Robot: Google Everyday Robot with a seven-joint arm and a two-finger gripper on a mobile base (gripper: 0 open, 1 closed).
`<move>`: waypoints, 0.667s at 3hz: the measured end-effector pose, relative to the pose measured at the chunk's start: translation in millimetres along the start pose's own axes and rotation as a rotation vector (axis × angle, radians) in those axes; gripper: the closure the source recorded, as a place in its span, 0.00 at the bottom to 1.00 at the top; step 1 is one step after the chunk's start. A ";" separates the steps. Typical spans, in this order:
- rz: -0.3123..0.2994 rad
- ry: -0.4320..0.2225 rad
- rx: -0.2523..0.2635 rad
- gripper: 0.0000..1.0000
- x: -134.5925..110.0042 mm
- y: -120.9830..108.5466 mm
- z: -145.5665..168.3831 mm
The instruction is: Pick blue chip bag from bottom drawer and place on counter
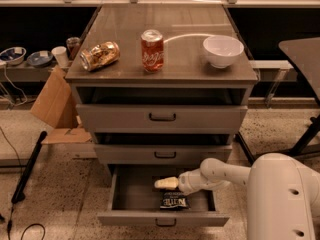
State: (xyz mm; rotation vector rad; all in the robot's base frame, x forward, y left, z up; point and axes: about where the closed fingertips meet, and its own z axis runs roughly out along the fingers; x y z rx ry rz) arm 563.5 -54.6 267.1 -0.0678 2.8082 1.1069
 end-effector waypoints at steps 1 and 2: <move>0.047 0.005 0.038 0.00 -6.2 -31.9 8.1; 0.089 0.012 0.081 0.00 -5.7 -56.9 13.0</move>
Offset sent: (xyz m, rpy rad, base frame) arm 0.0170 -0.0557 -0.0692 -0.1237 0.1040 -0.1115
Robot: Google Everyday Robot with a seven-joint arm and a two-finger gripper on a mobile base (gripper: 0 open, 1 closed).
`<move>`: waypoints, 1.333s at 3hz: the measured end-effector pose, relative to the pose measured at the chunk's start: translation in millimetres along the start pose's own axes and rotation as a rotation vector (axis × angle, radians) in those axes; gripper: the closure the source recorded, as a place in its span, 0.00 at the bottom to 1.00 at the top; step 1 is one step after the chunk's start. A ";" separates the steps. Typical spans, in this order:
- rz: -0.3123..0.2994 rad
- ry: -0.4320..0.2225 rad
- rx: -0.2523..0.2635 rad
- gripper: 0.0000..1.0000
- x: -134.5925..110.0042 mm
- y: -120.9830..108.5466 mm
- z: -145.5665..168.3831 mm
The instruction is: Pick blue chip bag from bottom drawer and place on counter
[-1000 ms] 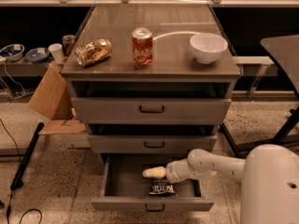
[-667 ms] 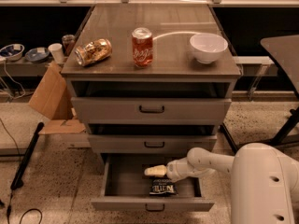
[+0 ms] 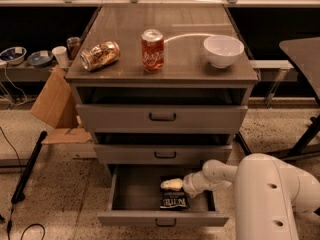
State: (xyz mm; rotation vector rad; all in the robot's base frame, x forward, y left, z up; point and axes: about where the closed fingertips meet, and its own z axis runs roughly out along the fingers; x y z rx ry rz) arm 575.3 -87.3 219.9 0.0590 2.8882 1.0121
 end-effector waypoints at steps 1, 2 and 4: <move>0.035 0.014 0.045 0.00 3.1 -17.9 6.5; 0.076 0.047 0.087 0.00 7.1 -30.6 15.3; 0.120 0.176 0.143 0.00 18.8 -42.5 41.7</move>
Offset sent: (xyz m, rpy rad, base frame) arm -0.0071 -0.0223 -0.0465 -0.1313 0.1541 -0.0567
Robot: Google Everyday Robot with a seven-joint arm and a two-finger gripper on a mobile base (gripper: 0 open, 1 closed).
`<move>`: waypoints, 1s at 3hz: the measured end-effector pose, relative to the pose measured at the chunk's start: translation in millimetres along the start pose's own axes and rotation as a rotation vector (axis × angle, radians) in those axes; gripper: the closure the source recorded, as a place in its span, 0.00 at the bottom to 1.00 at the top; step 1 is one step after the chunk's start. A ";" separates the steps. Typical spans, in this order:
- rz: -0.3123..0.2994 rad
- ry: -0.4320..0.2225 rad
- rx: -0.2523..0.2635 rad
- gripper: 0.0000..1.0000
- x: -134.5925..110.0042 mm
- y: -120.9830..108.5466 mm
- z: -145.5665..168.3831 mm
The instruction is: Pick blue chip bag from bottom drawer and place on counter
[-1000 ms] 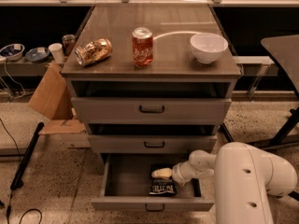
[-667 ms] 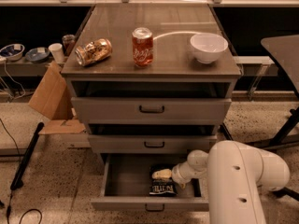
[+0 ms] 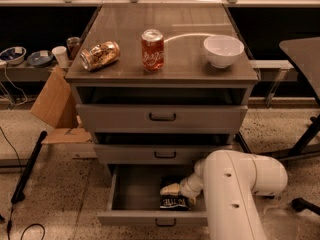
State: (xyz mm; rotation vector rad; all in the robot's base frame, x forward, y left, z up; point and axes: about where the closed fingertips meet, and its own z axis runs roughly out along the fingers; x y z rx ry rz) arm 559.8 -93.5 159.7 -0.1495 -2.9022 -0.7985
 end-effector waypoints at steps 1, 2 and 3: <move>0.004 0.044 0.009 0.00 3.2 -2.3 7.5; -0.004 0.076 0.011 0.18 6.3 -3.1 10.5; -0.004 0.073 0.009 0.42 8.7 -4.1 6.1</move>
Offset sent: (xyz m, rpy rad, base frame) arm -0.0074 0.0011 -0.0089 0.0001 0.0846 0.0673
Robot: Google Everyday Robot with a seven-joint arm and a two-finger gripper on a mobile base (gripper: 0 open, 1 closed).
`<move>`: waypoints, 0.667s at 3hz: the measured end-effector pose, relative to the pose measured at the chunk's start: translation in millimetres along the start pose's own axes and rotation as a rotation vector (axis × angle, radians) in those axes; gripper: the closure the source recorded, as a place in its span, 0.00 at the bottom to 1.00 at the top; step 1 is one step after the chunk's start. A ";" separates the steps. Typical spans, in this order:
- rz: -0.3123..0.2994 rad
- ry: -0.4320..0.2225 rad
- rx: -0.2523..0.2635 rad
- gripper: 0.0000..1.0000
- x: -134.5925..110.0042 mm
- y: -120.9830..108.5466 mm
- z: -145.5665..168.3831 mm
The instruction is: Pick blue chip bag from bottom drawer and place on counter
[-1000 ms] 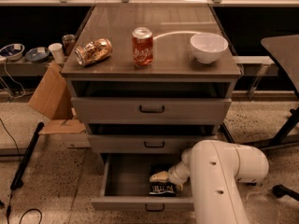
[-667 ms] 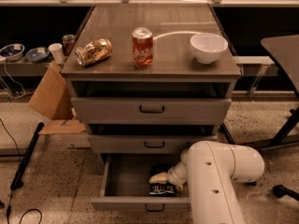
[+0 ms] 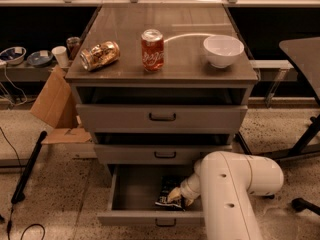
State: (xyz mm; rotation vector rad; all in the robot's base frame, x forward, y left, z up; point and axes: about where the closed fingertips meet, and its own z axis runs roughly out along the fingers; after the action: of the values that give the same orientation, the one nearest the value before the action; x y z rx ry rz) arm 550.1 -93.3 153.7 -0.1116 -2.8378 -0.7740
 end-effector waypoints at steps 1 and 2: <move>0.006 -0.031 -0.020 0.64 3.9 -1.6 -11.0; 0.007 -0.104 -0.059 0.88 10.3 -0.1 -36.2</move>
Offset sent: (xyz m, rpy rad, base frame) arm -0.0041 -0.0393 0.0679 0.0767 -0.1757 -0.1378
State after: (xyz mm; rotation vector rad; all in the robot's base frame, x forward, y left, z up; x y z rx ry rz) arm 546.2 -111.6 186.3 -0.1760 -2.9108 -0.8756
